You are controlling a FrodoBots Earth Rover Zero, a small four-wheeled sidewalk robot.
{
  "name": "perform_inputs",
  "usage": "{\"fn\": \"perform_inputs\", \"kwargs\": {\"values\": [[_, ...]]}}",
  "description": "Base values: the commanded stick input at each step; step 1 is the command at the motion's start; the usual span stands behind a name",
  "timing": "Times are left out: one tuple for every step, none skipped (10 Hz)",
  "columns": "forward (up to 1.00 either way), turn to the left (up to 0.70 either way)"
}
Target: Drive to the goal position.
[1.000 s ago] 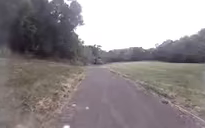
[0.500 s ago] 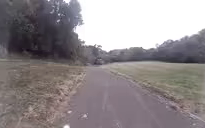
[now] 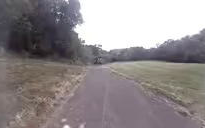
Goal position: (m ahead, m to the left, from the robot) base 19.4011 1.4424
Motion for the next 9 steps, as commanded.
{"fn": "perform_inputs", "kwargs": {"values": [[0.45, 0.00], [0.45, 0.00], [0.45, 0.00], [0.45, 0.00], [0.45, 0.00], [0.45, 0.00], [0.45, 0.00], [0.45, 0.00], [0.45, 0.00]]}}
